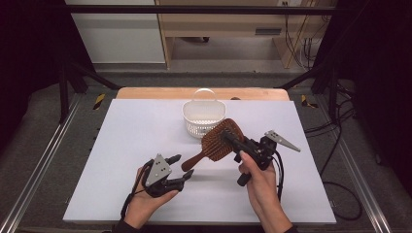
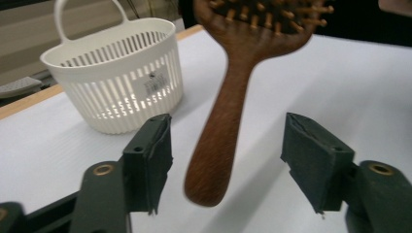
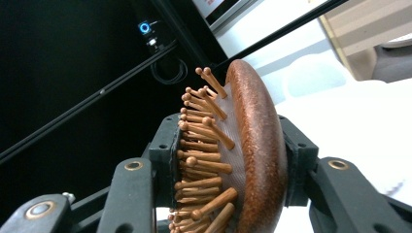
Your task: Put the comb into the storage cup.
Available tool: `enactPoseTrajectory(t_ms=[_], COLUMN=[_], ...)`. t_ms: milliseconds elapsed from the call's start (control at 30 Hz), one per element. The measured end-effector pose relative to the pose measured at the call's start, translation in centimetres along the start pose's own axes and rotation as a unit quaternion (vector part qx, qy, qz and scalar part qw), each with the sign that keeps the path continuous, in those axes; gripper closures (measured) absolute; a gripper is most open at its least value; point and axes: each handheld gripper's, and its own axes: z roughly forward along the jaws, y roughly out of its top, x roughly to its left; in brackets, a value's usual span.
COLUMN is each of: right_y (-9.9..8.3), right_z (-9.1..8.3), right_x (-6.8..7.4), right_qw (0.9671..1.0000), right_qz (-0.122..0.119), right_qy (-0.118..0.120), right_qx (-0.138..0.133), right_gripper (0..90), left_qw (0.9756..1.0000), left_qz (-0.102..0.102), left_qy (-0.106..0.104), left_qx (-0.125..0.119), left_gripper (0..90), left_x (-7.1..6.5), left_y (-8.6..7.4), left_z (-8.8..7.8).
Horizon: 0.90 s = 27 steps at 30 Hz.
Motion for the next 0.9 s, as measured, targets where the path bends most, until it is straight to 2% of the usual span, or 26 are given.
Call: enactPoseTrajectory(t_ms=[133,267,333,400,533,633,733,800,900], right_y=[0.4,0.7,1.0,1.3,1.8,2.0,2.1,2.2,2.4], right_z=[-0.4,-0.6,-0.5,-0.3,0.3,1.0,1.7,2.1,2.6], right_x=[-0.6,-0.7,-0.7,-0.8,-0.8,-0.7,-0.5,-0.3,-0.2], right_qw=[0.9999,0.9998,0.9998,0.9997,0.9996,0.9995,0.9995,0.9995,0.9994], right_qz=[0.002,-0.006,-0.013,-0.012,-0.017,-0.019,-0.017,-0.015,-0.014], right_qy=[-0.008,-0.015,-0.016,-0.018,-0.023,-0.025,-0.027,-0.028,-0.030], right_qx=[-0.006,-0.007,-0.003,-0.007,-0.001,0.001,0.002,0.000,0.003], right_gripper=[52.6,52.5,52.5,52.5,52.5,52.5,52.5,52.5,52.5], left_qw=[0.9991,0.9961,0.9929,0.9897,0.9812,0.9776,0.9713,0.9713,0.9720], left_qz=[-0.005,-0.049,-0.067,-0.072,-0.094,-0.109,-0.122,-0.124,-0.120], left_qy=[0.041,0.070,0.094,0.119,0.162,0.172,0.195,0.196,0.194], left_qx=[-0.007,-0.021,-0.029,-0.033,-0.047,-0.054,-0.060,-0.053,-0.056], left_gripper=[19.7,8.6,6.1,5.3,4.0,3.8,3.8,3.8,3.7], left_x=[1.0,3.3,4.6,5.7,7.6,8.4,9.0,9.1,9.3], left_y=[-0.4,-1.0,-1.3,-1.8,-3.8,-4.7,-5.4,-5.7,-5.8], left_z=[-1.2,-2.9,-3.9,-5.1,-7.7,-8.5,-8.6,-8.5,-8.6])
